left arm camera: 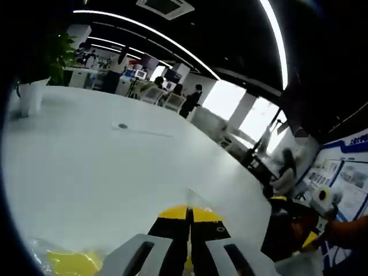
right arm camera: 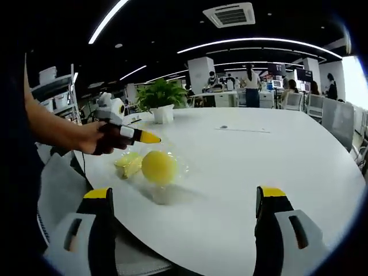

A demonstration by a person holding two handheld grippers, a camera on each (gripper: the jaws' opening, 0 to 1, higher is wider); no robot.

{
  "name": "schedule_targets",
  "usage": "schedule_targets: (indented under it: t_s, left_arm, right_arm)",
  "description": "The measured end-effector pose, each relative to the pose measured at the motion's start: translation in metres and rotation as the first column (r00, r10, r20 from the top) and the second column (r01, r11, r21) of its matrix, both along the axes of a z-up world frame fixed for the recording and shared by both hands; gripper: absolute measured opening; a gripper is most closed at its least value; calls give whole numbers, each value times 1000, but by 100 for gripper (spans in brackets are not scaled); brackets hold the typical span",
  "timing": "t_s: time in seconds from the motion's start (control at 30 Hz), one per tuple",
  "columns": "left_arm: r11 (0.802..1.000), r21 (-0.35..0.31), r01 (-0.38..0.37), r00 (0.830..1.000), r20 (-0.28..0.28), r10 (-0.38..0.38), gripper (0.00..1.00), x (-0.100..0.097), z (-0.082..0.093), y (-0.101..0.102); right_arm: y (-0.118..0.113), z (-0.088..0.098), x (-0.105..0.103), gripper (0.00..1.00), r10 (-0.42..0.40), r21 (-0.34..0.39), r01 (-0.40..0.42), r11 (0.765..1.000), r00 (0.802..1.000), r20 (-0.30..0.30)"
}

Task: Compare the silicone blocks by pressing each to a similar depth, holding the contact briefly, and releasing to observe deformation and rebound differences across the visible hardness samples.

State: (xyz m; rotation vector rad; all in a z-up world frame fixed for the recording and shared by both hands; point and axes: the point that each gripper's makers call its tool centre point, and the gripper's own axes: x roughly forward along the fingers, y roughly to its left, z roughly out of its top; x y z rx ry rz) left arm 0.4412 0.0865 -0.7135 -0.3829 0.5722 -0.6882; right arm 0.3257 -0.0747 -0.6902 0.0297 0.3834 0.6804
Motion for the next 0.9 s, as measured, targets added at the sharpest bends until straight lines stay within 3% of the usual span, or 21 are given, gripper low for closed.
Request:
schedule_targets:
  t_s: [0.23, 0.3, 0.5, 0.67, 0.9]
  left_arm:
    - [998, 64, -10, 1000, -28, 12, 0, 3, -26, 2]
    - [994, 113, -7, 1000, -25, 10, 0, 4, -35, 4]
    - [990, 141, -9, 998, -55, 17, 0, 11, -54, 2]
    - [980, 189, -57, 991, -107, 79, 0, 10, -73, 10]
    - [976, 210, -55, 993, -88, 75, 0, 11, -73, 10]
  right_arm:
    - [0, -6, -4, 96, 0, -4, 0, 1000, 1000, -13]
    - [0, -5, -4, 96, 0, -5, 0, 1000, 1000, -12]
    - [1, -2, -7, 96, 3, -4, -3, 1000, 1000, -11]
    - [9, -5, -8, 96, 15, -7, -15, 1000, 1000, -18]
    - [18, -6, -11, 96, 47, -20, -48, 999, 999, -22]
